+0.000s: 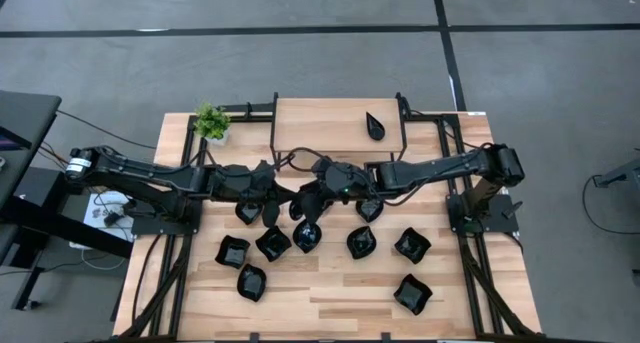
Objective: Pick & Place Mini shaped plates
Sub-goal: Stack the black drop shaped plate on top of the black drop shaped plate on the shelf
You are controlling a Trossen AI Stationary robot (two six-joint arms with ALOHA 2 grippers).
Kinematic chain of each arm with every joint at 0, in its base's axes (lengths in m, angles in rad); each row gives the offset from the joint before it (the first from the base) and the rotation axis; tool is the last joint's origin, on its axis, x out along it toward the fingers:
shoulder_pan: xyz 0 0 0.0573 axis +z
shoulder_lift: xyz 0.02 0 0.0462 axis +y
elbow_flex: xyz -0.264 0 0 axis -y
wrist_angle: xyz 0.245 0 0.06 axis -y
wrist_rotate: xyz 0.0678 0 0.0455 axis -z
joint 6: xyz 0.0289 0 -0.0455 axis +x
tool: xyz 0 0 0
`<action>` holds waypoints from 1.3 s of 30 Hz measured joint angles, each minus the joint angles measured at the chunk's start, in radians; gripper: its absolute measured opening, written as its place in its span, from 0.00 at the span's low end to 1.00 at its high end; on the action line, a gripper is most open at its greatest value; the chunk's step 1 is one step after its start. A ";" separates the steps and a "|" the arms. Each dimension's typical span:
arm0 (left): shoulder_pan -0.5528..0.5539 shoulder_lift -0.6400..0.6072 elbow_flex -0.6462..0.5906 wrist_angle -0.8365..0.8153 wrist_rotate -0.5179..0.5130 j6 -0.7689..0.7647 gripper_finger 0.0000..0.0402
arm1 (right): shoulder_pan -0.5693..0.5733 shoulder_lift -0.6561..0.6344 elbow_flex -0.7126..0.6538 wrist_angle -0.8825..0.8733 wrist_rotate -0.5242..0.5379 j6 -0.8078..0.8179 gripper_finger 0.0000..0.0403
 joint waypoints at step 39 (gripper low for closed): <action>0.013 0.003 0.000 -0.050 -0.150 0.093 0.02 | -0.015 0.000 0.000 -0.097 -0.014 -0.008 0.29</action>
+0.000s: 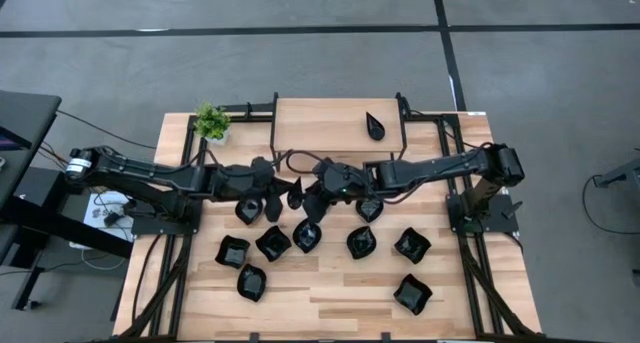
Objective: Pick & Place Mini shaped plates
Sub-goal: Stack the black drop shaped plate on top of the black drop shaped plate on the shelf
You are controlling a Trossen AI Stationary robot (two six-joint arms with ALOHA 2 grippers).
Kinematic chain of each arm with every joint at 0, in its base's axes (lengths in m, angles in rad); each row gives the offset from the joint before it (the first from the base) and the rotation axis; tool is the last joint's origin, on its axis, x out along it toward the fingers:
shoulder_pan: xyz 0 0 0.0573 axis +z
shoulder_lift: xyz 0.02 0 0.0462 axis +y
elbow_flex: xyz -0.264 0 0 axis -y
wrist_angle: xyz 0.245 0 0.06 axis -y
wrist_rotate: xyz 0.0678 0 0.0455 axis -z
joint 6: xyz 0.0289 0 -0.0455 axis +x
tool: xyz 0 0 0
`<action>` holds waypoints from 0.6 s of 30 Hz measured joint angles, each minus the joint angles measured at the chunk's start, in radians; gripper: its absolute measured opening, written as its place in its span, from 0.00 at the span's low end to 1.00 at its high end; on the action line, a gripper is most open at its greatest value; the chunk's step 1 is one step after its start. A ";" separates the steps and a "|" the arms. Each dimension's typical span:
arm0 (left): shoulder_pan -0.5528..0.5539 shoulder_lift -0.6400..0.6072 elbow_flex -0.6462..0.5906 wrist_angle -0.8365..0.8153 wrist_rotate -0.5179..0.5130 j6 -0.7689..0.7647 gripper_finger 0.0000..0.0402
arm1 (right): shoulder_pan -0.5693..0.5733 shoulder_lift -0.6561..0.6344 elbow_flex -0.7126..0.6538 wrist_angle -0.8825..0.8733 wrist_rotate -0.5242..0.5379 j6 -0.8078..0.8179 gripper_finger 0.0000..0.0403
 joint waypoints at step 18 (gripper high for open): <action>0.049 0.000 0.000 -0.066 -0.010 0.028 0.01 | 0.013 0.022 -0.002 -0.011 0.159 -0.156 0.29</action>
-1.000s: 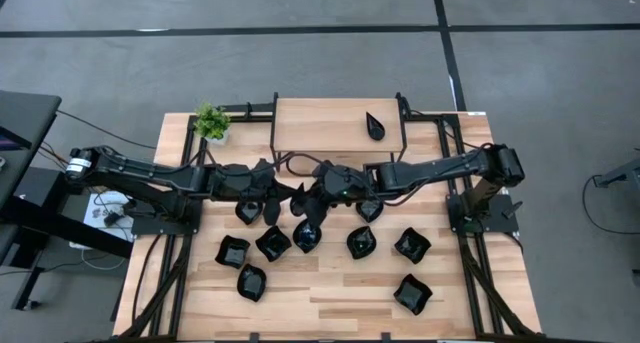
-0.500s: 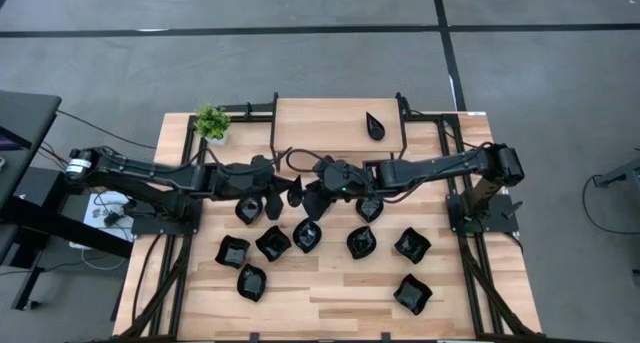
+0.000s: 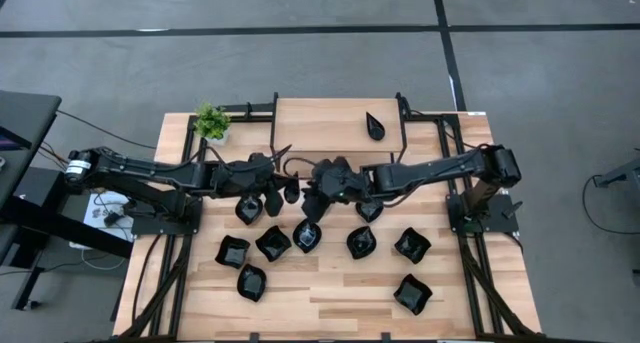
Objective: Pick & Place Mini shaped plates
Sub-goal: Stack the black drop shaped plate on top of the black drop shaped plate on the shelf
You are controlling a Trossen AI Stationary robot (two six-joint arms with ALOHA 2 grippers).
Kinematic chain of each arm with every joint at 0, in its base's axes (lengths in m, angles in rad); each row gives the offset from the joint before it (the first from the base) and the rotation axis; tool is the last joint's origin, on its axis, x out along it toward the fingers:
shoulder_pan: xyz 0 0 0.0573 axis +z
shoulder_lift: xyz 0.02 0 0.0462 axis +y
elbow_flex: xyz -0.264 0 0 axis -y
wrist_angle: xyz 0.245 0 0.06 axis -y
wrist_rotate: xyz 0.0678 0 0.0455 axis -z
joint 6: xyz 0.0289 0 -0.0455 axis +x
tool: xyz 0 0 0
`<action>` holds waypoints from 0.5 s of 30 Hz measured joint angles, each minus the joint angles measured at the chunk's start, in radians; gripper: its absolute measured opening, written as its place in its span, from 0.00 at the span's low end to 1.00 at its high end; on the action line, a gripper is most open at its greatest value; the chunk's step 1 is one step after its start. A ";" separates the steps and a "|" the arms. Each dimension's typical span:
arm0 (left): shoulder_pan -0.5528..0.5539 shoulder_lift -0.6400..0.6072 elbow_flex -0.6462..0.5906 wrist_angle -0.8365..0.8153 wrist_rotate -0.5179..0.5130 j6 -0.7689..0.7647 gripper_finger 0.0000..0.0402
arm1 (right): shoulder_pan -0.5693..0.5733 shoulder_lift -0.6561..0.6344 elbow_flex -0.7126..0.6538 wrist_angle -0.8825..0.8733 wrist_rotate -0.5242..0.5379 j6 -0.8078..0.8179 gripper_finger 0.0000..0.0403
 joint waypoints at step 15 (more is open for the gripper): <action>0.001 0.001 -0.001 -0.028 -0.004 0.000 0.01 | 0.057 0.087 0.001 0.075 0.119 -0.021 0.29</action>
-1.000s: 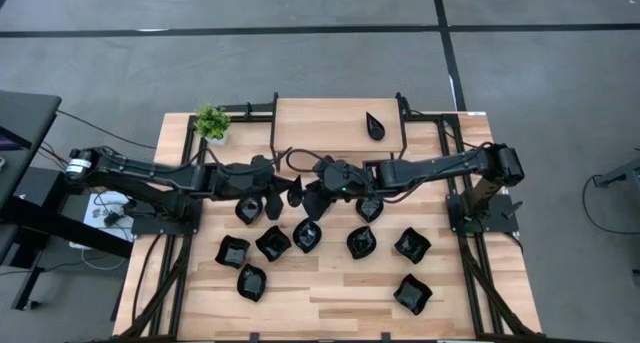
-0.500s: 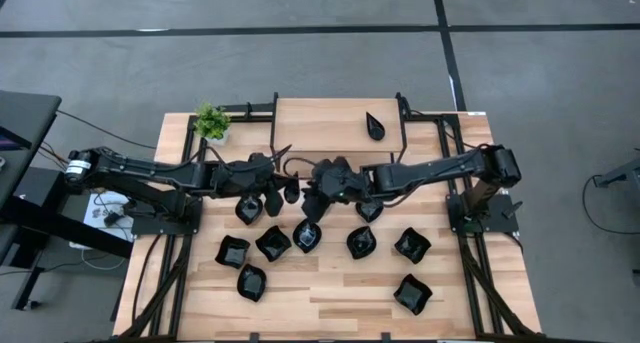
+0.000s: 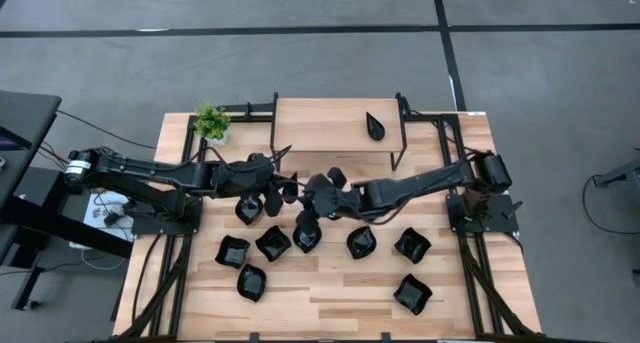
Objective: Pick & Place Mini shaped plates
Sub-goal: Stack the black drop shaped plate on top of the black drop shaped plate on the shelf
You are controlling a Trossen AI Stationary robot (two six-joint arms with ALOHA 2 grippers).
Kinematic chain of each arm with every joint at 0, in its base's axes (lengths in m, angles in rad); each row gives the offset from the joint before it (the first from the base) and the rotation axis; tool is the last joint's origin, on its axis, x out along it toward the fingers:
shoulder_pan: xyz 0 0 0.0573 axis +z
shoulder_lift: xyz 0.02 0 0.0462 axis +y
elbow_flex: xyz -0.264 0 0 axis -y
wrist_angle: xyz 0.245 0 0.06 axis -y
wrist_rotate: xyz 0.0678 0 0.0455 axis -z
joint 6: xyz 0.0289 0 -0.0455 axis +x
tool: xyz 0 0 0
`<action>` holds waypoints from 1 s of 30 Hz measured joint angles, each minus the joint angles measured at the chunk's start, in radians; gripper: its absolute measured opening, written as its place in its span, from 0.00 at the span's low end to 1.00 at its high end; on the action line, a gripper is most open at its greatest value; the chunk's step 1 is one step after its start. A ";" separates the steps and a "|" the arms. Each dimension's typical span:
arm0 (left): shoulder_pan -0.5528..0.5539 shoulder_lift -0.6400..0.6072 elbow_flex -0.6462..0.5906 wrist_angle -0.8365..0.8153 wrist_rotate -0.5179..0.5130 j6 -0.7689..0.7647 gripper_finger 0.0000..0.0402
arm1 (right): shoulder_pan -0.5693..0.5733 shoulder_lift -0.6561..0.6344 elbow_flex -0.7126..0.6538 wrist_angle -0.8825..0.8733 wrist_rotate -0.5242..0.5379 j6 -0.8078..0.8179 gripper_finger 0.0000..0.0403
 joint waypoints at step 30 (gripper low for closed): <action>-0.002 -0.001 0.000 0.010 0.026 -0.035 0.01 | -0.057 0.006 0.001 0.086 -0.009 0.123 0.29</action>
